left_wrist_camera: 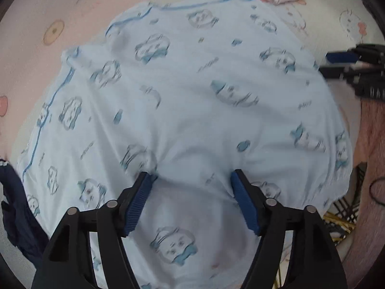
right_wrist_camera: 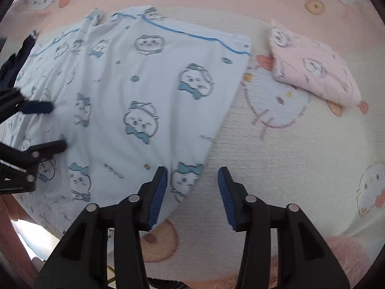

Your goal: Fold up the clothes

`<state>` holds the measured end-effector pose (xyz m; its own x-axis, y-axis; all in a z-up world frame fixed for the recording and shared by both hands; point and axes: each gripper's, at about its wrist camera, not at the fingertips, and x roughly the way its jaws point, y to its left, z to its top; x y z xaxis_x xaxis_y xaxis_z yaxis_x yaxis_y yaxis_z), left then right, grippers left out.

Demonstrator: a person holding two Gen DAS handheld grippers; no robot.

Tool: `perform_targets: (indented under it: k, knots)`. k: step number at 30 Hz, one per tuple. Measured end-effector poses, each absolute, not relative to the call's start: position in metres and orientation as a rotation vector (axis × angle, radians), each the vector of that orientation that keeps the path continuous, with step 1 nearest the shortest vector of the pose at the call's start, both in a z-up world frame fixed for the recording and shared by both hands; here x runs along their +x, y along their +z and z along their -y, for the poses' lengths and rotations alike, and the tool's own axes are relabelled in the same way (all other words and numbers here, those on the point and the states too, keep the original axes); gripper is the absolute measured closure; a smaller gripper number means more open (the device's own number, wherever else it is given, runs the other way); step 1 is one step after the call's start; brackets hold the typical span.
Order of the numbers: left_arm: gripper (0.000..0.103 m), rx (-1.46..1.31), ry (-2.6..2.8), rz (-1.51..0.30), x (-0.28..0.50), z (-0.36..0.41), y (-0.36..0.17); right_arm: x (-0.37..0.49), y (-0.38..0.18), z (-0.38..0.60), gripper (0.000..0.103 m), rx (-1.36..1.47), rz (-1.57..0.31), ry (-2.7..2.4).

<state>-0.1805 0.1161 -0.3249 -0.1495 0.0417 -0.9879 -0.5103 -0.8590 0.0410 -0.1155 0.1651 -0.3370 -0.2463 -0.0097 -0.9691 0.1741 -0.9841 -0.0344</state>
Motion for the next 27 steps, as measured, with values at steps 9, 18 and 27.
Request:
perform_targets:
  k: [9, 18, 27]
  knots:
    - [0.028, -1.583, 2.122, -0.222, -0.179, -0.141, -0.303, -0.097, -0.322, -0.170, 0.058, 1.858, 0.105, -2.306]
    - [0.028, -1.691, 2.214, -0.339, -0.144, -0.085, -0.304, -0.065, -0.329, -0.195, 0.058, 1.970, 0.039, -2.351]
    - [0.028, -1.624, 2.208, -0.044, -0.131, -0.106, -0.317, -0.052, -0.323, -0.139, 0.059, 1.887, -0.147, -2.268]
